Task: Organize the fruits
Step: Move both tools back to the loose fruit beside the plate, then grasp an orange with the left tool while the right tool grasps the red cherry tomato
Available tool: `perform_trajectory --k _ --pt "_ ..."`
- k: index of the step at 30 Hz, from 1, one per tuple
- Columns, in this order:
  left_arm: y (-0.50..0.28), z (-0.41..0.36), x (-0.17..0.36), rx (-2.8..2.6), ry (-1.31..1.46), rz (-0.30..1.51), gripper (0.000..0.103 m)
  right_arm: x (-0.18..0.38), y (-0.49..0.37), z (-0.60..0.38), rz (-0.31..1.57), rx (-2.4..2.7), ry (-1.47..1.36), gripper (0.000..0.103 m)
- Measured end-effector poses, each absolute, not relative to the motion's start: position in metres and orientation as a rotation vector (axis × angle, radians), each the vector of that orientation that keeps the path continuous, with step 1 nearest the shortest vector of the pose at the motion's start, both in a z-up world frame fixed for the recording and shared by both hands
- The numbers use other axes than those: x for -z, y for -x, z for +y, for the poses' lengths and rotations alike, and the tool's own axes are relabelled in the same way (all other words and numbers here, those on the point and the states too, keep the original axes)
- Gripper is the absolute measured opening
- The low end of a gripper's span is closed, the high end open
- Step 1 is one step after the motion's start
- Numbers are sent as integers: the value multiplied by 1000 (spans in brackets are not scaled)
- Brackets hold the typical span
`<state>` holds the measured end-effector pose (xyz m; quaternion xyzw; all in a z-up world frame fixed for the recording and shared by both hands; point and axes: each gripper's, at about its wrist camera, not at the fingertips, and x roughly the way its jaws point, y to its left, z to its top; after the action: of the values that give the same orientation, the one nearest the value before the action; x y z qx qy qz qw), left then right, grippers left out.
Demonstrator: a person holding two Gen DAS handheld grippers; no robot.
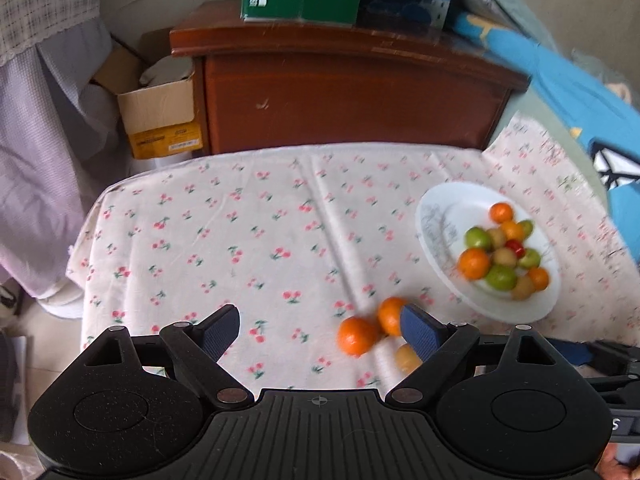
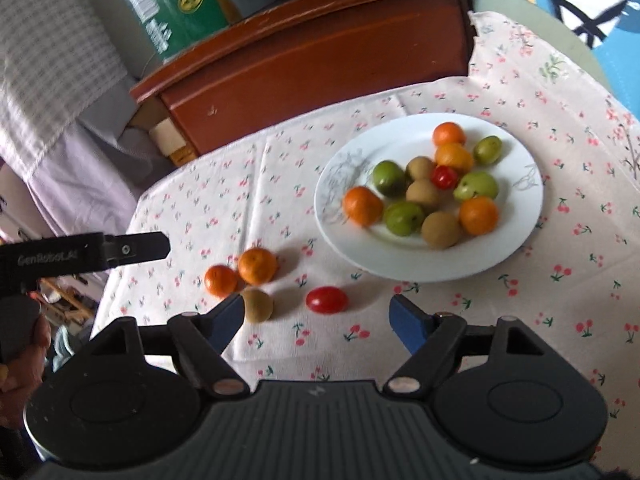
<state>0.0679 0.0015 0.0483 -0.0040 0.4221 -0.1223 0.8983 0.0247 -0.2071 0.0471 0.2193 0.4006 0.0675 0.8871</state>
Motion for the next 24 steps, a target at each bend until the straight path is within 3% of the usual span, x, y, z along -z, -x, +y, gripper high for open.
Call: perform_trajectory --k 5,15,18,24 --pt "-71 2 -38 256 -1 899 89 -39 -26 -197 837 -132 -412 78" --pt "-73 -4 -21 281 -7 897 86 -30 -35 -191 820 -140 -407 56" --pt "-75 -6 -19 303 9 890 81 -27 -38 -189 816 -130 -395 54" --pt "-76 -17 -7 338 1 903 70 -20 -43 -188 830 -121 -390 37"
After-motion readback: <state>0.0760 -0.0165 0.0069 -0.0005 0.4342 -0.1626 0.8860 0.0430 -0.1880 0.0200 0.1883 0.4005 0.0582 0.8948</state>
